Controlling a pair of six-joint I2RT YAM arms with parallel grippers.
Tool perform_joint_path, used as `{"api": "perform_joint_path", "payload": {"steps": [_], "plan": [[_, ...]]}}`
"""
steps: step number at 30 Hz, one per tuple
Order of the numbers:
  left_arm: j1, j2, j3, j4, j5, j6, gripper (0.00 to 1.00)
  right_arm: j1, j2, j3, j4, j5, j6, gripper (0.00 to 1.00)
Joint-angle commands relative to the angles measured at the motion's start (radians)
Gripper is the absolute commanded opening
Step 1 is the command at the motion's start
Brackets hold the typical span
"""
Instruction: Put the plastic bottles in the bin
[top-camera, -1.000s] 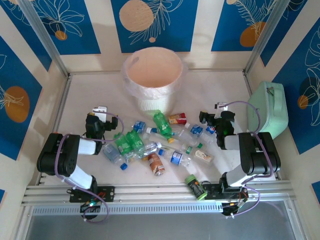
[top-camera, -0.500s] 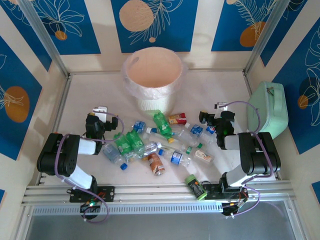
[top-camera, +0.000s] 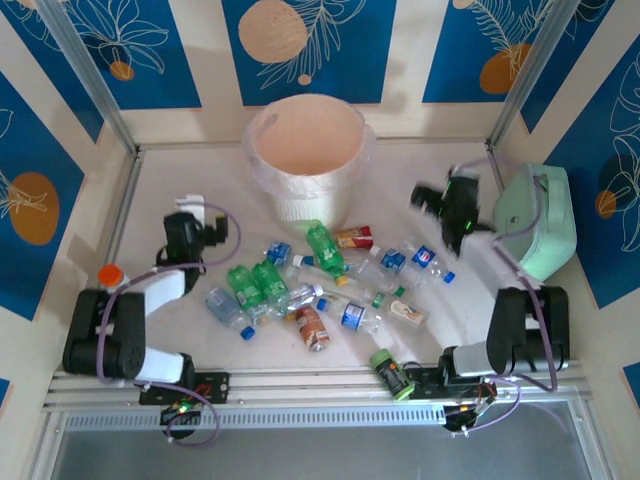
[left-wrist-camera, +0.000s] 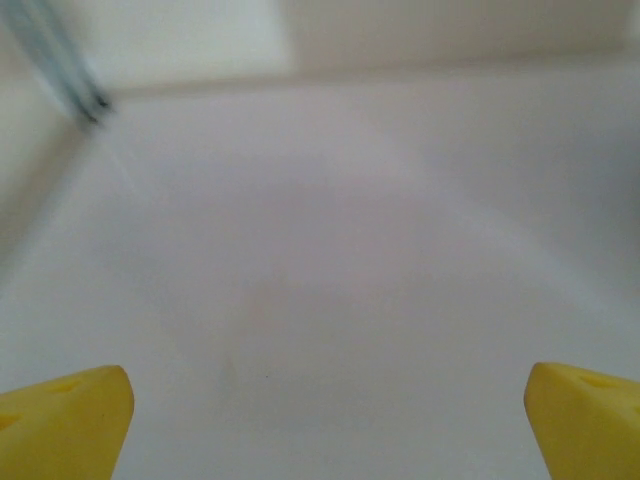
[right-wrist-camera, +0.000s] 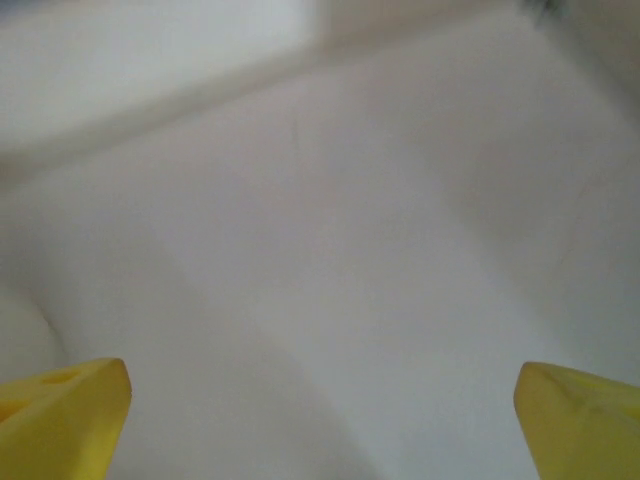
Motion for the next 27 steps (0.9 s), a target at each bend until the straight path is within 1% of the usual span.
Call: {"api": "perform_joint_path", "payload": {"steps": [1, 2, 3, 4, 7, 10, 12, 14, 16, 18, 20, 24, 27], "plan": [[0.009, -0.161, 0.229, -0.429, -0.12, -0.217, 0.93, -0.04, -0.1, 0.177, -0.637, 0.092, 0.273, 0.99], [0.007, -0.176, 0.284, -0.523, -0.095, -0.283, 0.9, -0.061, -0.106, 0.191, -0.692, 0.014, 0.266, 0.99], [0.003, -0.193, 0.33, -0.619, -0.048, -0.361, 0.87, -0.08, -0.11, 0.205, -0.754, -0.094, 0.248, 0.99], [-0.004, -0.214, 0.348, -0.675, 0.008, -0.423, 0.86, -0.073, -0.114, 0.221, -0.821, -0.142, 0.243, 0.99], [-0.071, -0.287, 0.327, -0.749, 0.063, -0.539, 0.86, 0.023, -0.115, 0.257, -1.03, -0.093, 0.263, 0.99], [-0.153, -0.333, 0.312, -0.816, 0.09, -0.557, 0.86, 0.121, -0.083, 0.269, -1.176, -0.053, 0.268, 0.99], [-0.201, -0.349, 0.316, -0.854, 0.104, -0.556, 0.86, 0.171, -0.05, 0.269, -1.235, -0.021, 0.285, 0.99], [-0.248, -0.355, 0.324, -0.885, 0.121, -0.555, 0.86, 0.205, -0.024, 0.268, -1.266, -0.018, 0.301, 0.99], [-0.296, -0.354, 0.336, -0.914, 0.122, -0.55, 0.86, 0.244, -0.003, 0.265, -1.282, -0.045, 0.317, 0.99], [-0.322, -0.356, 0.345, -0.939, 0.116, -0.551, 0.86, 0.306, 0.002, 0.264, -1.277, -0.063, 0.325, 0.99], [-0.333, -0.365, 0.341, -0.947, 0.107, -0.56, 0.87, 0.362, 0.008, 0.259, -1.267, -0.055, 0.331, 1.0], [-0.334, -0.369, 0.321, -0.947, 0.101, -0.593, 0.87, 0.374, 0.025, 0.242, -1.25, -0.095, 0.337, 0.98], [-0.334, -0.363, 0.311, -0.938, 0.109, -0.618, 0.87, 0.357, 0.026, 0.226, -1.247, -0.055, 0.346, 0.98]]}}
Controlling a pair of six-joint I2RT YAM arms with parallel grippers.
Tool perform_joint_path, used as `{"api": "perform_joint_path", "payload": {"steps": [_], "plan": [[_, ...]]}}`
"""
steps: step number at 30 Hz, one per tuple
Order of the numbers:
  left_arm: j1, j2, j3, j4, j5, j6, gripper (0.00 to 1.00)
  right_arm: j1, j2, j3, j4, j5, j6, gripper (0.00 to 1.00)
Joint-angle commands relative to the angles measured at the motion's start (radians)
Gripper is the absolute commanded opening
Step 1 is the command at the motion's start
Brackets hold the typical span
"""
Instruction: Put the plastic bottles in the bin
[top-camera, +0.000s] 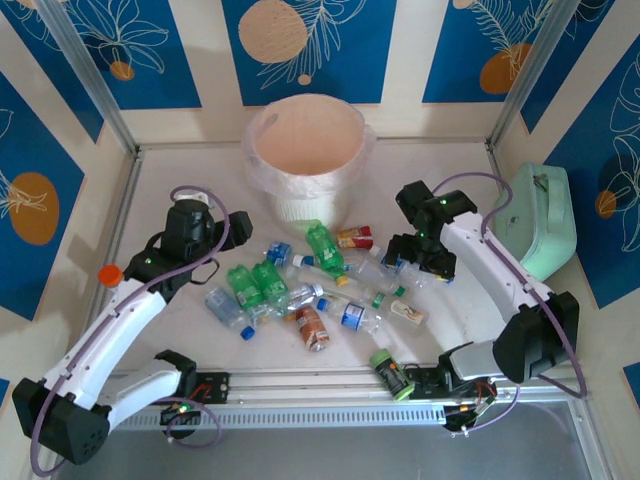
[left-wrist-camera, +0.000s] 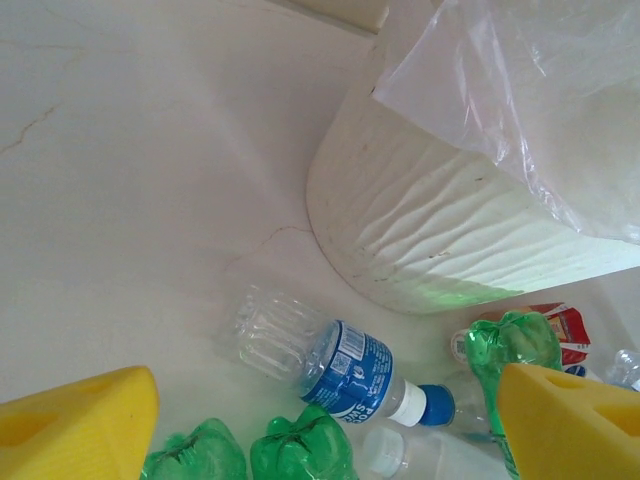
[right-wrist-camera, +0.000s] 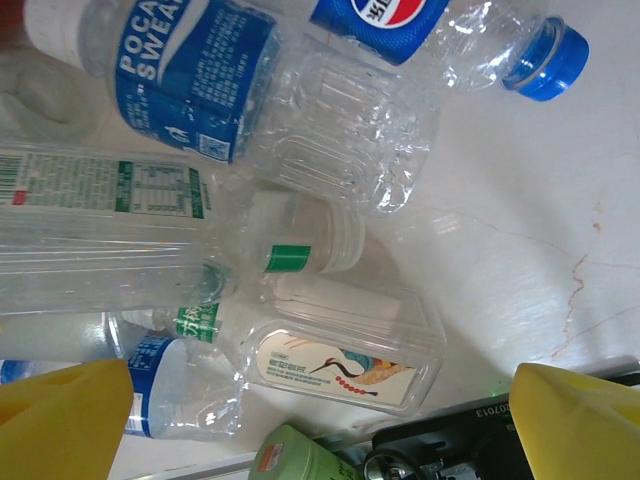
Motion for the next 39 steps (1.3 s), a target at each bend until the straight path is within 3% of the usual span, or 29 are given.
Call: {"api": "perform_joint_path", "payload": {"steps": [1, 13, 27, 39], "plan": [[-0.005, -0.008, -0.013, -0.012, 0.01, -0.046, 0.87, -0.029, 0.009, -0.023, -0.02, 0.011, 0.023, 0.98], [-0.005, -0.002, -0.024, -0.002, 0.055, -0.076, 0.87, -0.255, 0.252, 0.063, 0.09, 0.003, -0.114, 0.99], [-0.005, 0.033, -0.01, -0.011, 0.073, -0.086, 0.87, -0.306, 0.5, 0.227, 0.077, 0.029, -0.175, 0.99], [-0.005, 0.06, 0.013, -0.007, 0.094, -0.077, 0.86, -0.364, 0.585, 0.297, 0.107, -0.01, -0.191, 0.99]]}}
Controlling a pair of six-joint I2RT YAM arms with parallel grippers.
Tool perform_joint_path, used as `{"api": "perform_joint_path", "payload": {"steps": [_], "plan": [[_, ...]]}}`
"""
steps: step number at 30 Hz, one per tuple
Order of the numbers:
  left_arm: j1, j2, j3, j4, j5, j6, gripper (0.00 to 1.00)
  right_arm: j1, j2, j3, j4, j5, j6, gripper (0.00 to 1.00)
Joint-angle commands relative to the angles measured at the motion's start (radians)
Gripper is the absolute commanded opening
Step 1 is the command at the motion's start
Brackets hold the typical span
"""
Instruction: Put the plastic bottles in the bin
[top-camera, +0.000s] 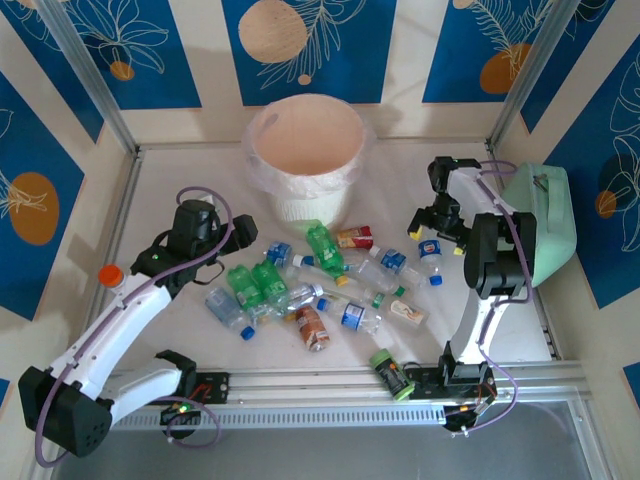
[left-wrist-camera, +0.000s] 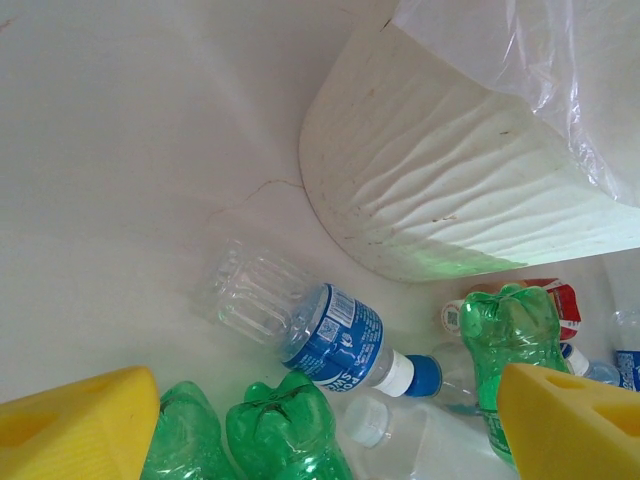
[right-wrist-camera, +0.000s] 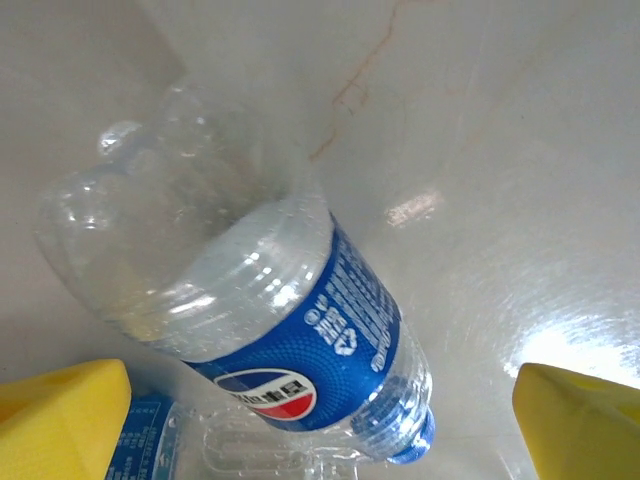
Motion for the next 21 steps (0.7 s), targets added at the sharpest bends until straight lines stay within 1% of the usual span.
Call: {"api": "perform_joint_path", "payload": {"steps": [1, 5, 11, 14, 21], "plan": [[-0.005, 0.013, 0.03, 0.002, 0.033, -0.01, 0.86, -0.011, 0.045, 0.015, 0.011, -0.042, -0.025, 0.99], [-0.005, 0.012, 0.031, 0.005, 0.043, -0.014, 0.84, -0.014, 0.08, 0.013, 0.036, -0.056, -0.034, 0.99], [-0.005, 0.02, 0.041, 0.006, 0.063, -0.02, 0.81, -0.019, 0.109, -0.008, 0.083, -0.075, -0.04, 0.92], [-0.005, 0.022, 0.047, 0.009, 0.071, -0.021, 0.8, -0.022, 0.117, -0.028, 0.11, -0.088, -0.048, 0.9], [-0.005, 0.031, 0.063, 0.006, 0.085, -0.025, 0.77, -0.037, 0.125, -0.056, 0.14, -0.081, -0.053, 0.82]]}}
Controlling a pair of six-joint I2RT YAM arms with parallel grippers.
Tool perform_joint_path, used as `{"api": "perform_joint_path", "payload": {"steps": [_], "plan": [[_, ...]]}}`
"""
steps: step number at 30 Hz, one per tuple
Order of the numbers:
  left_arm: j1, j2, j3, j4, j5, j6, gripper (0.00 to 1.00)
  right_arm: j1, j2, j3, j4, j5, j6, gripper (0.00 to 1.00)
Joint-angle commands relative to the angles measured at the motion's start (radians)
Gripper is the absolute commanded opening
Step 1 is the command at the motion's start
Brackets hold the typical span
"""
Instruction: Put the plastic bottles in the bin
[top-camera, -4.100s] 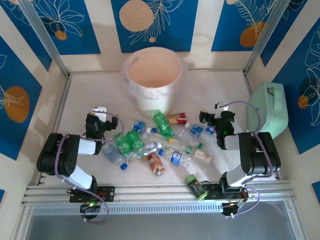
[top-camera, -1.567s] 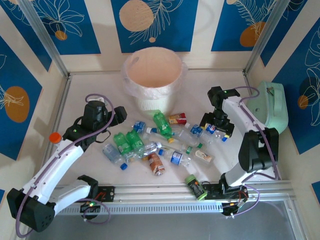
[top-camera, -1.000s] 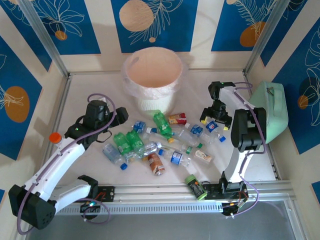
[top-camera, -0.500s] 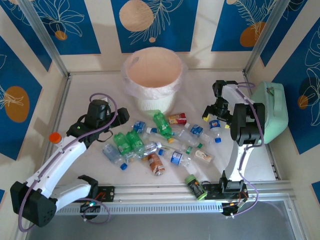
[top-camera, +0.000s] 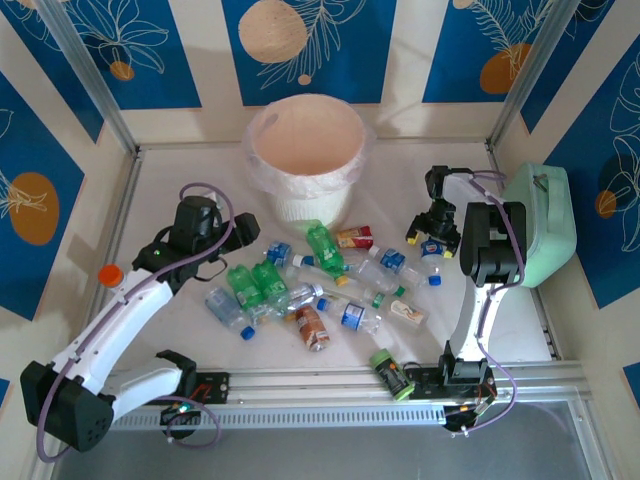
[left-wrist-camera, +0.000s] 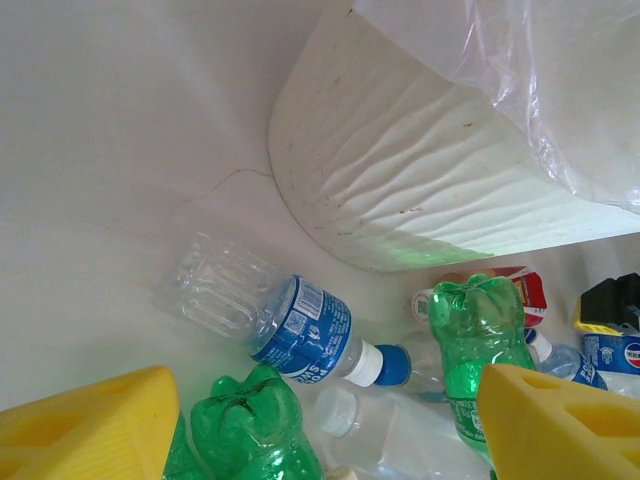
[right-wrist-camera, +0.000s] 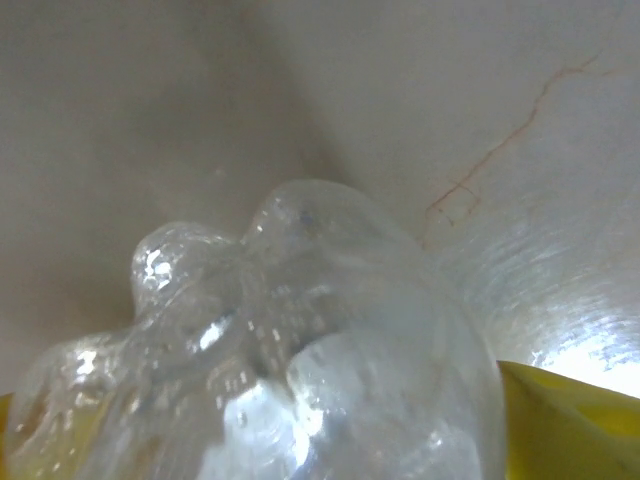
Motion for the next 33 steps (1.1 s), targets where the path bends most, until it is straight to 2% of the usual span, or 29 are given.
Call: {"api": "perform_joint_path", "payload": {"steps": [1, 11, 22, 26, 33], "plan": [[-0.005, 0.006, 0.037, 0.004, 0.028, -0.008, 0.77, -0.011, 0.008, -0.019, 0.006, -0.014, -0.005, 0.81], [-0.005, 0.017, 0.057, 0.006, 0.033, -0.017, 0.75, -0.012, -0.095, -0.023, 0.005, 0.043, 0.007, 0.65], [-0.005, 0.024, 0.123, -0.005, 0.053, 0.006, 0.75, 0.016, -0.285, 0.028, -0.047, 0.067, 0.029, 0.58], [-0.005, 0.032, 0.161, 0.053, 0.155, 0.015, 0.76, 0.061, -0.401, 0.089, -0.062, -0.014, 0.058, 0.57], [-0.051, 0.082, 0.205, 0.247, 0.402, 0.012, 0.77, 0.175, -0.56, 0.236, -0.024, -0.252, 0.183, 0.57]]}}
